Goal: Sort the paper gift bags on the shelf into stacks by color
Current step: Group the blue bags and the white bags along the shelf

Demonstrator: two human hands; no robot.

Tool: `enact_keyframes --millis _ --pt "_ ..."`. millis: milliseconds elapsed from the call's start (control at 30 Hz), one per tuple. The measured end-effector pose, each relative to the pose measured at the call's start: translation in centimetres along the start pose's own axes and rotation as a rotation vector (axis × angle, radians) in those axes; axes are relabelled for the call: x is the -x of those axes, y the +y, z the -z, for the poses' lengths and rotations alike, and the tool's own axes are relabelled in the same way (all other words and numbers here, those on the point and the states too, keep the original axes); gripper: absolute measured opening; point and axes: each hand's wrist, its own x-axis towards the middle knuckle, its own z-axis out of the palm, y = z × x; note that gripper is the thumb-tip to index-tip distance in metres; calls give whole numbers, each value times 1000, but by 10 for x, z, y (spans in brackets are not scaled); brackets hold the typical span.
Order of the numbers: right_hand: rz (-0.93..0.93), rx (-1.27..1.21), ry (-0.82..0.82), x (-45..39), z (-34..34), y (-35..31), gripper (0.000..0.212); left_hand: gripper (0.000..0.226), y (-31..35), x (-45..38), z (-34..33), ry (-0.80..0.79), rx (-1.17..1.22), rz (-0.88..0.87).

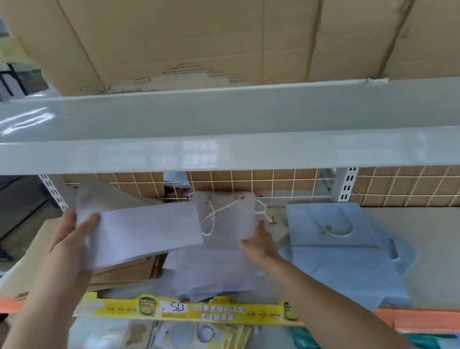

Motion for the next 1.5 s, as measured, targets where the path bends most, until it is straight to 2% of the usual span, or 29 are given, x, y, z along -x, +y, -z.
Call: enact_keyframes --millis 67,167,233,267,367,433,533,600,667,733,800,867,967,1067,1167,1233,1367,1500 --pt "-16 87 84 7 -9 -2 48 29 -1 -16 -2 -76 -5 34" --pt "-58 227 219 13 -15 -8 62 30 -6 -36 -13 -216 24 64" --pt "-97 191 245 16 -16 -7 69 30 -11 -46 -24 -298 33 67" --pt "-117 154 241 18 -15 -5 66 31 -13 -50 -30 -346 34 69" --pt "-173 35 215 17 -4 4 36 32 -29 -61 -48 -470 -50 96" --pt "-214 -97 209 18 3 11 15 34 -49 -66 -58 -494 -174 128" --pt "-315 -544 207 21 9 13 24 30 -86 -76 -64 -467 -396 194" --pt "-339 -655 198 24 14 13 22 33 -108 -82 -67 -431 -643 221" --pt "-306 -614 167 26 16 14 13 38 -121 -84 -70 -379 -940 193" --pt "-251 -462 160 25 14 16 8 45 -127 -79 -78 -363 -1019 189" --pt "-217 -313 164 24 9 17 16 53 -133 -73 -87 -364 -1082 161" --pt "-191 -213 165 25 5 16 27 60 -140 -68 -94 -383 -1308 56" --pt "-169 -69 160 24 5 17 32 53 -146 -67 -97 -449 -1539 -97" --pt "-140 -29 137 24 6 18 36 53 -152 -73 -95 -501 -1502 -73" --pt "-142 -32 96 26 10 19 41 80 -156 -75 -96 -586 -1430 -24" --pt "-136 -53 80 28 11 18 45 95 -158 -73 -100 -633 -1468 -31" --pt "-174 -83 105 35 15 17 50 97 -160 -61 -111 -545 -1493 -109" --pt "-189 -75 148 41 20 23 48 98 -159 -56 -116 -480 -1491 -113"
